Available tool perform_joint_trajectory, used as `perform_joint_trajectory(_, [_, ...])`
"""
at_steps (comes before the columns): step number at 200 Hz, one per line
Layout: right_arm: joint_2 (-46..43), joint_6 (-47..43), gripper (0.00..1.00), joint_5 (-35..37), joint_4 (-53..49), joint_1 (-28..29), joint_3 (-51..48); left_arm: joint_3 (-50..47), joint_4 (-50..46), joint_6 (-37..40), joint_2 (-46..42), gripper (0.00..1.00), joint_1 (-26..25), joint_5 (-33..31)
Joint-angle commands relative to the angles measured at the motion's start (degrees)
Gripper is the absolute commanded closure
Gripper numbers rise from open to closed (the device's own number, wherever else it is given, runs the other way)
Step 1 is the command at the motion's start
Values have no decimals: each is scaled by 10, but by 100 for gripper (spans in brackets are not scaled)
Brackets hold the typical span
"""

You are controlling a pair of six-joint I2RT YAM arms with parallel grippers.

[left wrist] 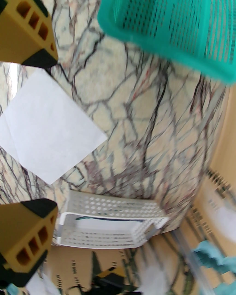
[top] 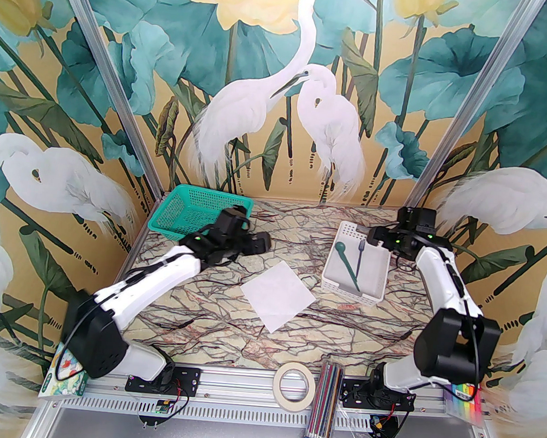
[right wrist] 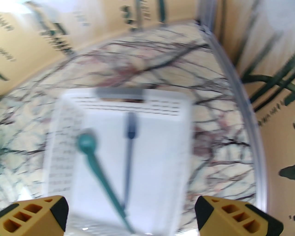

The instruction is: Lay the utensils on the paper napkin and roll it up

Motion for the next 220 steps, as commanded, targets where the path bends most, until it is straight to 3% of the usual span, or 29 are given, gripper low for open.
perform_joint_trajectory(1, [-40,32,1,-33,7,32,-25,-13,-39,-62,-26,1,39,-28])
perform_joint_trajectory(46, [-90,62,1,-40,14,89,-59,-2,-118,-222,-50,1,116,-103])
perform_joint_trajectory(77, [-112,76,1,-44,17,112,-70,33,-184,-306,-20,1,166,-83])
perform_joint_trajectory(134, [-122,76,1,-37,9,124,-75,94,-198,-332,103,1,234,-31])
perform_joint_trajectory(174, [-120,69,1,-25,4,124,-81,170,-227,-318,216,1,240,-48])
perform_joint_trajectory(203, [-119,62,1,-19,1,124,-82,198,-227,-319,272,5,241,-46])
perform_joint_trajectory(220, [-119,58,1,-13,-1,124,-83,198,-221,-321,286,15,241,-44])
